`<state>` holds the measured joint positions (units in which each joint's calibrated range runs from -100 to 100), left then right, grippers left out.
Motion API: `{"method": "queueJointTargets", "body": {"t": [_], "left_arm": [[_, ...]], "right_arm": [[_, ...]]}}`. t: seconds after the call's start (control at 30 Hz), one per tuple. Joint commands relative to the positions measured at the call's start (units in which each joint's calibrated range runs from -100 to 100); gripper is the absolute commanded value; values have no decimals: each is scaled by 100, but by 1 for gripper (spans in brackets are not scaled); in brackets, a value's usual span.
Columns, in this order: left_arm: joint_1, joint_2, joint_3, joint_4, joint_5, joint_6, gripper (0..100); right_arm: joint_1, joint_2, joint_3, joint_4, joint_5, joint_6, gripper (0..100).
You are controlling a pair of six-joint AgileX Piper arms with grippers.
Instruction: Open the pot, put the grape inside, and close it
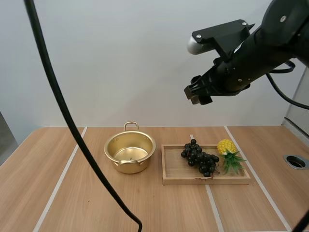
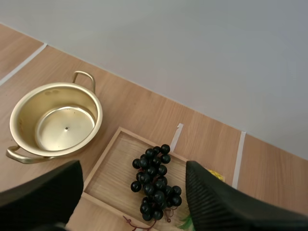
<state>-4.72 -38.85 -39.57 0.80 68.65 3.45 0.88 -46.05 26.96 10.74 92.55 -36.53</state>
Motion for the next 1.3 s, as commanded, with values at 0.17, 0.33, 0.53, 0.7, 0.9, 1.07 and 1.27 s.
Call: {"method": "queueJointTargets", "body": {"t": [0.17,0.33,0.53,0.7,0.9,1.07,1.27], "left_arm": [[-16,-17,-63,70,-633,-395,0],[-16,-17,-63,70,-830,-411,0],[-16,-17,-63,70,-912,-411,0],[-16,-17,-63,70,-912,-411,0],[-16,10,-63,70,-910,-411,0],[-16,10,-63,70,-910,-411,0],[-16,12,-63,70,-910,-402,0]], "right_arm": [[10,1089,-61,-113,403,-555,100],[10,1715,-61,-160,385,-762,100],[10,2526,-61,-189,262,-954,100],[10,3125,-61,-465,-211,-954,100],[10,3685,-61,-523,-518,-936,100],[10,4069,-61,-582,-865,-936,100],[10,4492,-61,-686,-1220,-936,100]]}}
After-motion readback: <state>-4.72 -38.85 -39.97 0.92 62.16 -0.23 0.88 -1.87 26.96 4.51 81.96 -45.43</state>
